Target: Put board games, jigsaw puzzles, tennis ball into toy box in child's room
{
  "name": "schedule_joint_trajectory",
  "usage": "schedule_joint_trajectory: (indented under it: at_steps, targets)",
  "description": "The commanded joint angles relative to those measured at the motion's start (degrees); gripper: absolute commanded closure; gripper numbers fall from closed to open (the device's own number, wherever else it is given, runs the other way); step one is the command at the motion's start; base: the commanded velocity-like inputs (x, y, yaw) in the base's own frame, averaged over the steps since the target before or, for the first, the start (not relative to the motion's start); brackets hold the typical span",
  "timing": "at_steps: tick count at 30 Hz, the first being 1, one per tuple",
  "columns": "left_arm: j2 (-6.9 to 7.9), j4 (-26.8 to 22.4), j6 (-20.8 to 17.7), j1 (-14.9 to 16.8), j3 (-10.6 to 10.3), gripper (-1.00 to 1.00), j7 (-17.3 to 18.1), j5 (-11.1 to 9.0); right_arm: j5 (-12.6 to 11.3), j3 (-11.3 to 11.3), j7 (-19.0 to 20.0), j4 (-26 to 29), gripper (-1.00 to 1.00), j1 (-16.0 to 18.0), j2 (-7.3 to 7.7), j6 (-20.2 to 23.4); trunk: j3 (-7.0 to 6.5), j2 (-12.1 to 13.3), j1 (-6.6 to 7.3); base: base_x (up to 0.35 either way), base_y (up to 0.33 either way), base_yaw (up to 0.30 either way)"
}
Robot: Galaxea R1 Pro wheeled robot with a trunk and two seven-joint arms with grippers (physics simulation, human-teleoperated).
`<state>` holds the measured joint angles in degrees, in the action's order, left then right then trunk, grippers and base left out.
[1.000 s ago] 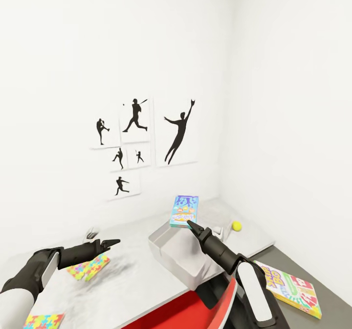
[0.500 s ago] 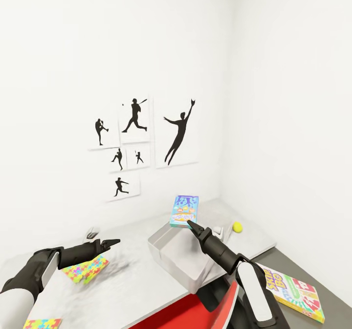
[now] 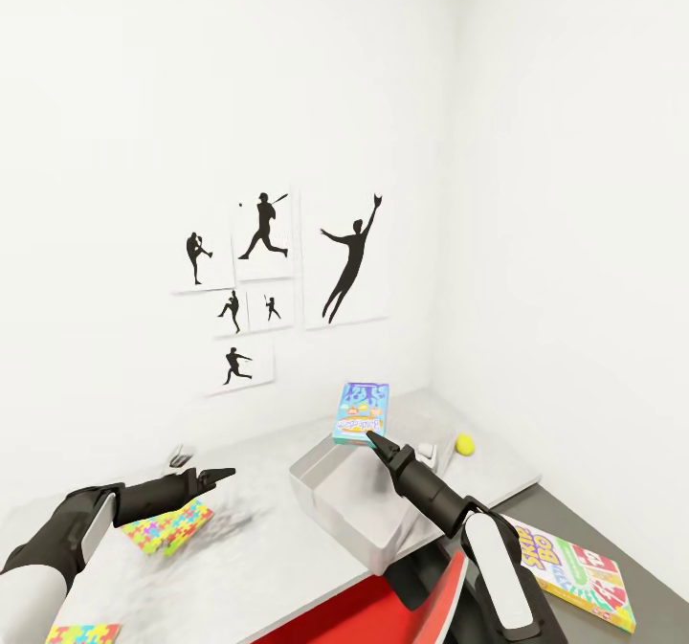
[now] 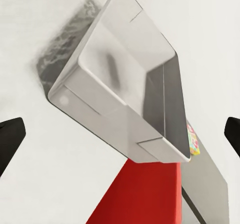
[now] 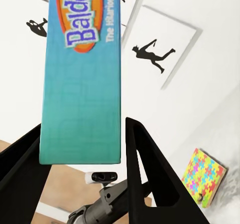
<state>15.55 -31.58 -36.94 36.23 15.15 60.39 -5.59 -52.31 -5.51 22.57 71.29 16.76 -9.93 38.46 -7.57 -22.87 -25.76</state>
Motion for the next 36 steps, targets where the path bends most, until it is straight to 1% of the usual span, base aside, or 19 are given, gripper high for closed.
schedule_joint_trajectory:
  at_steps: [1, 19, 27, 29, 31, 33, 34, 36]
  targets:
    - [0.0, 0.0, -0.4, 0.0, 0.1, -1.0, 0.1, -0.2, -0.2, -0.2, 0.1, 0.0, 1.0, 0.0, -0.07, 0.5, 0.03, 0.0, -0.02, 0.0, 0.0, 0.0]
    - [0.05, 0.0, -0.4, 0.0, 0.1, -1.0, 0.1, -0.2, -0.1, -0.1, 0.1, 0.0, 1.0, 0.0, -0.07, 0.5, 0.03, 0.0, -0.02, 0.0, 0.0, 0.0]
    - [0.08, 0.0, -0.4, 0.0, 0.0, -1.0, 0.3, -0.2, 0.2, -0.3, -0.9, -0.1, 1.0, 0.4, -0.07, 0.9, 0.03, 0.0, -0.02, 0.0, 0.0, 0.0]
    - [0.09, 0.0, -0.4, 0.0, 0.0, -1.0, 0.3, -0.2, 0.2, -0.3, -1.4, 0.0, 1.0, 1.3, -0.07, 1.1, 0.03, 0.0, -0.02, 0.0, 0.0, 0.0]
    - [0.09, 0.0, -0.4, 0.0, 0.0, -1.0, 0.3, -0.2, 0.0, -0.4, -2.2, 0.5, 1.0, 3.3, -0.07, 2.2, 0.03, 0.0, -0.02, 0.0, 0.0, 0.0]
    - [0.09, 0.0, -0.4, 0.0, 0.0, -1.0, 0.3, -0.2, 0.0, -0.5, -4.1, 1.7, 1.0, 6.2, -0.07, 6.2, 0.03, 0.0, -0.02, 0.0, 0.0, 0.0]
    - [0.09, 0.0, -0.4, 0.0, 0.0, -1.0, 0.3, -0.2, 0.0, -0.5, -4.7, 1.9, 1.0, 7.0, -0.07, 7.3, 0.03, 0.0, -0.02, 0.0, 0.0, 0.0]
    - [0.09, 0.0, -0.4, 0.0, -0.1, -1.0, 0.3, -0.2, -0.1, -0.7, -7.9, 2.5, 1.0, 10.0, -0.07, 10.8, 0.03, 0.0, -0.02, 0.0, 0.0, 0.0]
